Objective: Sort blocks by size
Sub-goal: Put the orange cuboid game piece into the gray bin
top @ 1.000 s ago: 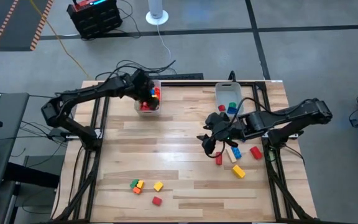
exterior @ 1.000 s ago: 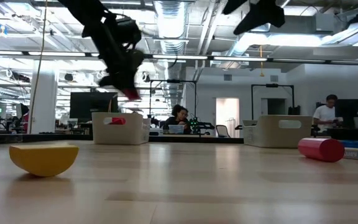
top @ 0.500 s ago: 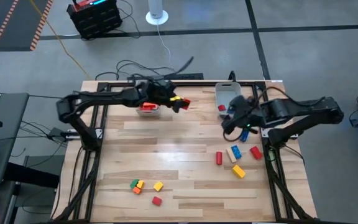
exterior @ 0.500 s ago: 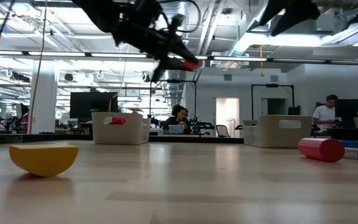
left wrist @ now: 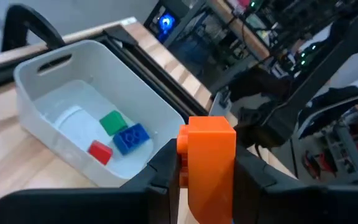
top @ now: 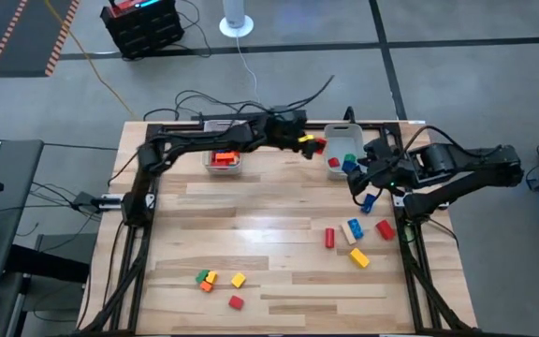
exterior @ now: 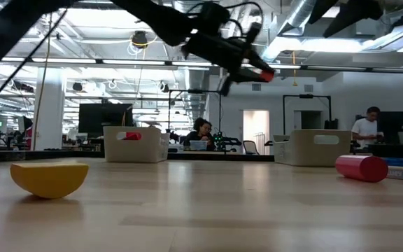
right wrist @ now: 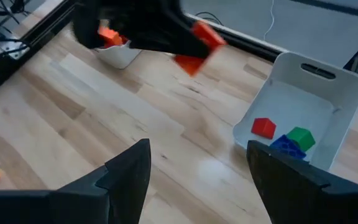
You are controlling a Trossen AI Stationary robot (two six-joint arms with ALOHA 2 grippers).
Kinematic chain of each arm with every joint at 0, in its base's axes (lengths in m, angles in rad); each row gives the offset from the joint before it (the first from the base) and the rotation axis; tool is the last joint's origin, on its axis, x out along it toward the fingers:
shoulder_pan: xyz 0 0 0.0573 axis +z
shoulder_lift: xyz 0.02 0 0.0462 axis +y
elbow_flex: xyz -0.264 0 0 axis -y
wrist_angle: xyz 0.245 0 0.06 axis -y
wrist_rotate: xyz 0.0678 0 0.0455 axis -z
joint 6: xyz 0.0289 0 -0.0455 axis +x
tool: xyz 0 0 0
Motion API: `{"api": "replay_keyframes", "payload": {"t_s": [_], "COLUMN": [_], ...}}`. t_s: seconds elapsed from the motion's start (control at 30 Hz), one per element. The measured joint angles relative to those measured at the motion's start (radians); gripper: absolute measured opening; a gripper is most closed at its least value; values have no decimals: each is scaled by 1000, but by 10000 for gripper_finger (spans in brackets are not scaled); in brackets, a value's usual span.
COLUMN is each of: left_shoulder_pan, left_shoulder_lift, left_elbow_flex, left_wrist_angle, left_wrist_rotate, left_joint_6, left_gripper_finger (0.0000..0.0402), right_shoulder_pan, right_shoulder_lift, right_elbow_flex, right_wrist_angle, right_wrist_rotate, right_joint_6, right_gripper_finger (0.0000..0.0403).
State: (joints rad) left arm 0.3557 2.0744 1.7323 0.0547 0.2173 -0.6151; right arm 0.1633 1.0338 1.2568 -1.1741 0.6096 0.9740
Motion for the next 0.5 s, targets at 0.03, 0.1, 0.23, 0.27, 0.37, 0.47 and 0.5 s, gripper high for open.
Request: {"api": "replay_keyframes", "payload": {"t_s": [0.03,0.1,0.23,0.27,0.37,0.47,0.5], "left_shoulder_pan": [0,-1,-6,-7,-9,-8,-8], "left_shoulder_lift": [31,100,221,245,313,368,382], "left_elbow_flex": [46,137,292,325,402,435,440], "left_wrist_angle": [-21,-40,-78,-88,-116,-119,-119], "left_wrist_rotate": [1,3,-1,-2,-6,-22,-30], "left_joint_6": [0,4,19,21,22,28,34], "left_gripper_finger": [82,82,82,82,82,82,82], "right_shoulder_pan": [1,1,0,0,0,4,8], "right_shoulder_lift": [1,0,-1,-4,-20,-39,-42], "right_elbow_flex": [0,0,0,0,0,0,0], "right_wrist_angle": [1,0,4,5,7,9,11], "right_wrist_rotate": [1,12,19,19,22,22,24], "right_joint_6": [9,22,24,25,38,49,50], "right_gripper_finger": [290,290,290,290,290,290,290]}}
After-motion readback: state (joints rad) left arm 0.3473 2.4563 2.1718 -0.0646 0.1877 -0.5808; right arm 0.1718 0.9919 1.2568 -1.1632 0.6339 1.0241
